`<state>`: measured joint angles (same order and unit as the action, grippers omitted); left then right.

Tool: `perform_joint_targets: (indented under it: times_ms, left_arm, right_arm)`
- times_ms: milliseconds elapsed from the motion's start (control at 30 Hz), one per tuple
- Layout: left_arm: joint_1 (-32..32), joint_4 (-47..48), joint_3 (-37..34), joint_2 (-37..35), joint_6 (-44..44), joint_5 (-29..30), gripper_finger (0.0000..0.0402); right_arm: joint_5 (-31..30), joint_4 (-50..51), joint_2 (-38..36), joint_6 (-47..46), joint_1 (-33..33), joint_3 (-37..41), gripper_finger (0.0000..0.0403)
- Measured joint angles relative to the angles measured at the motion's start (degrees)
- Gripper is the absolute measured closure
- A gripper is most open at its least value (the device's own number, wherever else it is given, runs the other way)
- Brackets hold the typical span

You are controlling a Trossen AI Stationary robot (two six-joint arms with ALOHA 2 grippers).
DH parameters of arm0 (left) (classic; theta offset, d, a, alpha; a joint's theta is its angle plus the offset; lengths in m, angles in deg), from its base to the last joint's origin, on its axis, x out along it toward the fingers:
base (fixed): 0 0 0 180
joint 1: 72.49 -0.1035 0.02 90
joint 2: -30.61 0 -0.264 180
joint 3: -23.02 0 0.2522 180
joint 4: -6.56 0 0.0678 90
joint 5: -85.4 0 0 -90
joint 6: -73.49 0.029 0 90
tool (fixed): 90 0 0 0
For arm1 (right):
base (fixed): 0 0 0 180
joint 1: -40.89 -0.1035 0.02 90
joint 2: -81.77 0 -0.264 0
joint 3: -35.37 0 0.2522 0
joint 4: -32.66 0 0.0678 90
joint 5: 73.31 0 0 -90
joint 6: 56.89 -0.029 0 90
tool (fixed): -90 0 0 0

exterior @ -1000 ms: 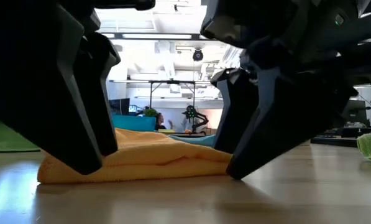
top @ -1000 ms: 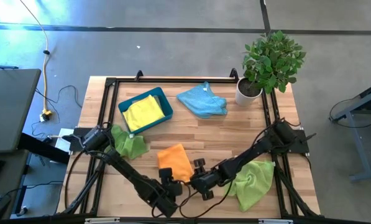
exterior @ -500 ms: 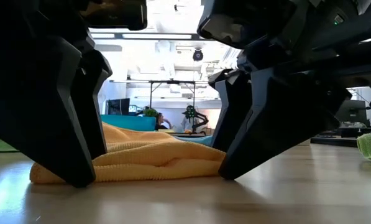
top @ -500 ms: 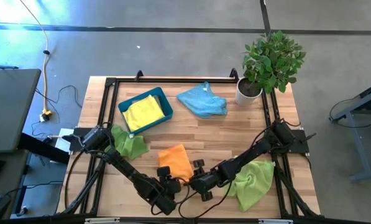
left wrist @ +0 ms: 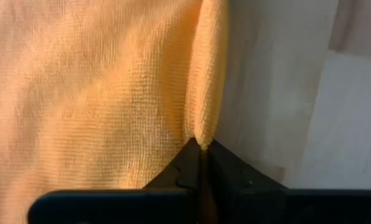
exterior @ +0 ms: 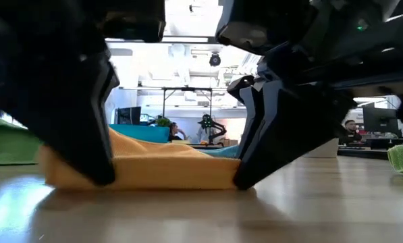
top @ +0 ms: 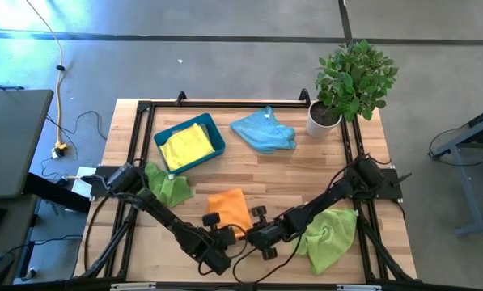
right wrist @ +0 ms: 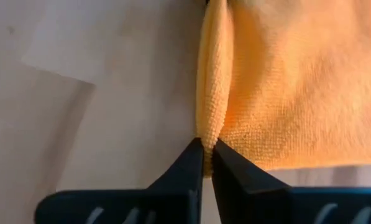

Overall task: Fold microfiber towels
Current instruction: Put the folded orange microfiber cloth into the bin

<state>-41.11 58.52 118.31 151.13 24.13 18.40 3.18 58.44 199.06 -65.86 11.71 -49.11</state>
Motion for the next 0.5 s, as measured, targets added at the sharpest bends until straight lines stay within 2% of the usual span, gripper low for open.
perform_joint_targets:
  times_ms: [167,333,500]
  left_arm:
    - [-0.74,1.04,0.03,-6.51,-1.11,-0.93,0.0397]
    - [-1.90,3.95,0.03,-13.04,-1.68,-0.93,0.0399]
    - [-4.40,8.46,0.05,-18.32,-3.03,-0.87,0.0400]
  right_arm:
    - [1.74,1.86,-4.58,-1.24,2.27,0.20,0.0398]
    - [6.68,2.74,-9.81,-1.97,5.47,0.17,0.0395]
    - [6.57,4.35,-16.06,-1.03,8.25,0.17,0.0365]
